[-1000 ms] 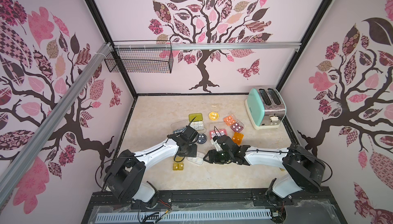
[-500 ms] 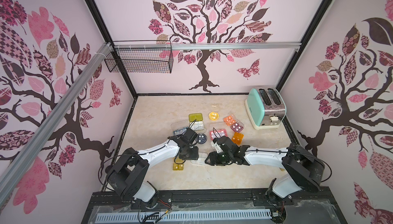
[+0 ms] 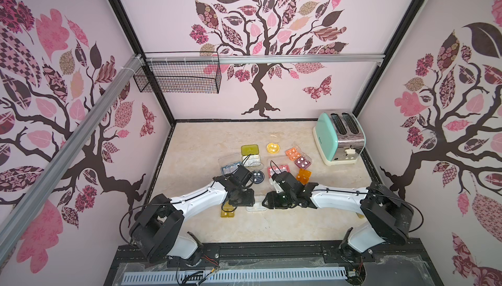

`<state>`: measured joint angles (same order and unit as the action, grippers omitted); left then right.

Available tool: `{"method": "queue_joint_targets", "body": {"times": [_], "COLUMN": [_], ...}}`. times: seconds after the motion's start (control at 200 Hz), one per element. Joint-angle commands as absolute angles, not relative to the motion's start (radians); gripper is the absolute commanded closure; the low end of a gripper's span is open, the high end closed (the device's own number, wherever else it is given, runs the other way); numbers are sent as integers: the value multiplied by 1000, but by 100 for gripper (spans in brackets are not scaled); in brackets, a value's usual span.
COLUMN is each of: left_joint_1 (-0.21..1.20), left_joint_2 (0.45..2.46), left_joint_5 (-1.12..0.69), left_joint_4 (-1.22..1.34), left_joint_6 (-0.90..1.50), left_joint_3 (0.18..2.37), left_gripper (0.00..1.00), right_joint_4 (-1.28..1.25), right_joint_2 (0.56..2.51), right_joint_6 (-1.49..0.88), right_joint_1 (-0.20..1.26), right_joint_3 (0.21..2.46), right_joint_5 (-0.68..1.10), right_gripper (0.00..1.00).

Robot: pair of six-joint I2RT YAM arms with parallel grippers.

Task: Close pillboxes
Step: Close the lid on the pillbox.

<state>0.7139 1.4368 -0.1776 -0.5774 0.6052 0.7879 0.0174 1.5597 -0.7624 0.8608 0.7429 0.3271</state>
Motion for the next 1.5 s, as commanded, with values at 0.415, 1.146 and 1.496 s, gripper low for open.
{"method": "queue_joint_targets", "body": {"times": [0.415,1.146,1.496], "left_joint_1": [715,754,776], "left_joint_2": [1472,1549,1577], "left_joint_5": [-196,-222,-217], "left_joint_4": [-526,-453,-449], "left_joint_6": [614,646,644], "left_joint_3": [718,714,783], "left_gripper": [50,55,55], "right_joint_4": [38,101,239], "right_joint_2": [1632,1661,1533], "right_joint_6": [-719,-670,-620], "right_joint_1": [859,855,828], "right_joint_3": [793,822,884], "right_joint_5": [326,282,237], "right_gripper": [50,59,51]}}
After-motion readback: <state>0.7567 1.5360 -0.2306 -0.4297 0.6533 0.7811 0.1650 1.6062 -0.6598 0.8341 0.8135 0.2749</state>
